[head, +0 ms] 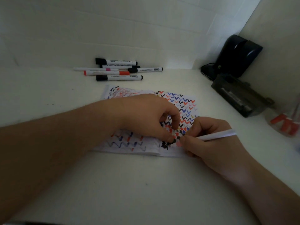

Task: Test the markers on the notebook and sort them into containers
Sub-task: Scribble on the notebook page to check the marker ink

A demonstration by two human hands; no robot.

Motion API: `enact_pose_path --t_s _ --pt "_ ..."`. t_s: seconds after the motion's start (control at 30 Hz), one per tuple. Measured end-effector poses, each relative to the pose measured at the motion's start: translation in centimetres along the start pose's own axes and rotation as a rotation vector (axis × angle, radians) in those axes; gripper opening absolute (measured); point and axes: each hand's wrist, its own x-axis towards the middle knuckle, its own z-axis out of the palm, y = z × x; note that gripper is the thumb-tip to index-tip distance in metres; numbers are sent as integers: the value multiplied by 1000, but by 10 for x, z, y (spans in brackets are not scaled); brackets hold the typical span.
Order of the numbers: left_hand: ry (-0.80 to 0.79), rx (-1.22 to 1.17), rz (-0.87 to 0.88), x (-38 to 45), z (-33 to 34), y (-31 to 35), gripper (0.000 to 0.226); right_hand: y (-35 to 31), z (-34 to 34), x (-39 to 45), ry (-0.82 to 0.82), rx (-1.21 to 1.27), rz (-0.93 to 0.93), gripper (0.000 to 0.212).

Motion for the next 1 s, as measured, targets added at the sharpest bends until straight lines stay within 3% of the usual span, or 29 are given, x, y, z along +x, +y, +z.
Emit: enact_pose_path --t_s 0.27,1.0 --pt "-16 7 -2 -1 -1 2 29 -1 0 0 -5 -104 -24 28" --pt "-30 -17 -19 -4 -3 5 27 4 -2 0 -7 -13 -11 24"
